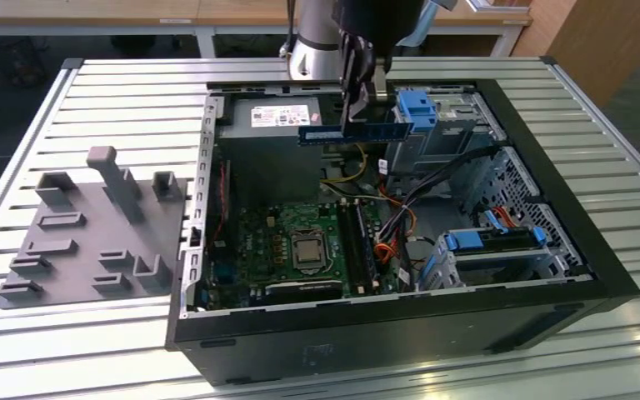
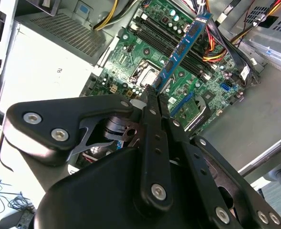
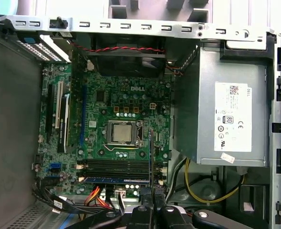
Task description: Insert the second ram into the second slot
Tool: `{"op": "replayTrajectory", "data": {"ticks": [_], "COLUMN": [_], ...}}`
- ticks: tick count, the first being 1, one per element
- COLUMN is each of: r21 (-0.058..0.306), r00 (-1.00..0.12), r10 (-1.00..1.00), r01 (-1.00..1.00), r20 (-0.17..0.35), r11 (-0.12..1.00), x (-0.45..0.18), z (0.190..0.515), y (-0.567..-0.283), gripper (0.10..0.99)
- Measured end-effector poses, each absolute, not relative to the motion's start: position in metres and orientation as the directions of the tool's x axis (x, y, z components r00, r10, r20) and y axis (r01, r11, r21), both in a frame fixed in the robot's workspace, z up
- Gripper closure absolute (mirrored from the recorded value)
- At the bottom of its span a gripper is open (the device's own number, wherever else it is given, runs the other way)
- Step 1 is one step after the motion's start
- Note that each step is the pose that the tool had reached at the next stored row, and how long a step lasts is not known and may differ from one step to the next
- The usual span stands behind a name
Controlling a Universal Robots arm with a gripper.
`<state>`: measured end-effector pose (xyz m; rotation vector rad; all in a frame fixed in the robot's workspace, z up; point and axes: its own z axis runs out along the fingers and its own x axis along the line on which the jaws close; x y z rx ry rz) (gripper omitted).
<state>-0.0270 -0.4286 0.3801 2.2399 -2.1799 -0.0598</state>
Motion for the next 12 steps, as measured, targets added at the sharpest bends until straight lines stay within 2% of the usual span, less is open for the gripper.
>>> {"op": "replayTrajectory", "data": {"ticks": [12], "r21": [0.038], "r00": [0.026], "r10": [-1.0], "r01": [-0.999], "r20": [-0.017], "r11": [-0.026], "x": [-0.027], "z": [0.3802], "y": [-0.4306], "gripper": [0.953]}}
